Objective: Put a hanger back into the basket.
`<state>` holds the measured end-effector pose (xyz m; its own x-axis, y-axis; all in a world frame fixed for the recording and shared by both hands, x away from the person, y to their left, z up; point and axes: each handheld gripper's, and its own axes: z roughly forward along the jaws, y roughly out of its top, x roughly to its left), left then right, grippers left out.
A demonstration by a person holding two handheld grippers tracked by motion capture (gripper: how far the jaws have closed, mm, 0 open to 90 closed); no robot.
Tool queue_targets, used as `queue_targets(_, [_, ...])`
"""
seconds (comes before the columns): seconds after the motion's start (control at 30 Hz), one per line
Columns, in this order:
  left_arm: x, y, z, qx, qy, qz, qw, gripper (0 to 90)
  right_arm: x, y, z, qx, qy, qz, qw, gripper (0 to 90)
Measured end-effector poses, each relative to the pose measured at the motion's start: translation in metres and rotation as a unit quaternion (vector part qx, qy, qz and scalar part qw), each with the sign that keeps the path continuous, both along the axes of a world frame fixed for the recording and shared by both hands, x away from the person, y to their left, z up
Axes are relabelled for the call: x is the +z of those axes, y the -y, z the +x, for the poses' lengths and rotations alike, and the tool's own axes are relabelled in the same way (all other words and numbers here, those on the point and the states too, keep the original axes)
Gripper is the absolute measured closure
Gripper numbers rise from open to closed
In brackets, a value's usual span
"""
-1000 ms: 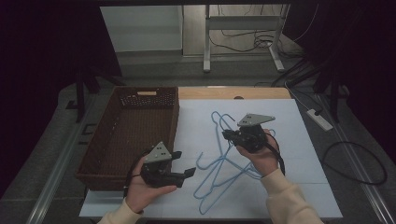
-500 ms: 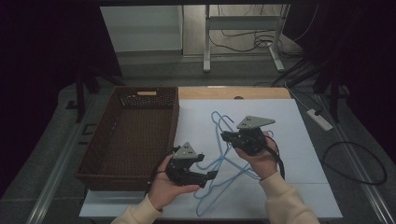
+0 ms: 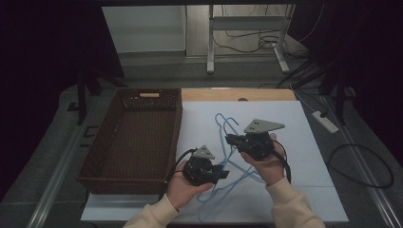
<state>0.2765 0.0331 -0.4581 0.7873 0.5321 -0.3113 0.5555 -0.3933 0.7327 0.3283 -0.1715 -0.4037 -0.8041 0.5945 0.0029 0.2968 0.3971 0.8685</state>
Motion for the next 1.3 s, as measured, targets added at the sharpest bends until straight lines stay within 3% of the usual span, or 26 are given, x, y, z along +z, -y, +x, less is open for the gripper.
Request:
queue_targets(0.13, [0.004, -0.005, -0.002, 0.022, 0.013, -0.008, 0.9996, 83.5, 0.004, 0.004, -0.002, 0.0, 0.006, 0.015, 0.9999, 86.1])
queue_targets(0.27, [0.01, -0.014, -0.002, 0.035, 0.013, -0.039, 0.9985, 87.2, 0.011, 0.012, -0.004, 0.01, 0.008, 0.05, 0.9987, 85.1])
queue_targets(0.4, [0.016, -0.017, -0.004, 0.045, 0.027, -0.039, 0.9979, 87.3, 0.014, 0.014, -0.008, 0.012, 0.025, 0.059, 0.9979, 83.6])
queue_targets(0.5, [0.018, -0.022, -0.003, 0.053, 0.026, -0.049, 0.9971, 87.4, 0.017, 0.015, -0.012, 0.009, 0.036, 0.056, 0.9977, 72.8])
queue_targets(0.53, [0.018, -0.022, -0.003, 0.053, 0.026, -0.049, 0.9971, 87.4, 0.017, 0.015, -0.012, 0.009, 0.036, 0.056, 0.9977, 72.8])
queue_targets(0.6, [0.022, -0.027, -0.002, 0.057, 0.024, -0.058, 0.9964, 87.4, 0.017, 0.017, -0.015, 0.004, 0.041, 0.059, 0.9974, 62.7])
queue_targets(0.77, [0.033, -0.04, 0.0, 0.062, 0.023, -0.078, 0.9947, 87.4, 0.014, 0.034, -0.021, 0.014, 0.044, 0.078, 0.9959, 45.5])
queue_targets(0.97, [0.043, -0.057, 0.007, 0.073, 0.02, -0.09, 0.993, 87.3, 0.005, 0.058, -0.026, -0.008, 0.038, 0.074, 0.9965, 38.3])
queue_targets(1.3, [0.066, -0.095, 0.011, 0.1, 0.033, -0.131, 0.9858, 87.4, -0.027, 0.096, -0.027, -0.052, 0.013, 0.047, 0.9975, 33.8])
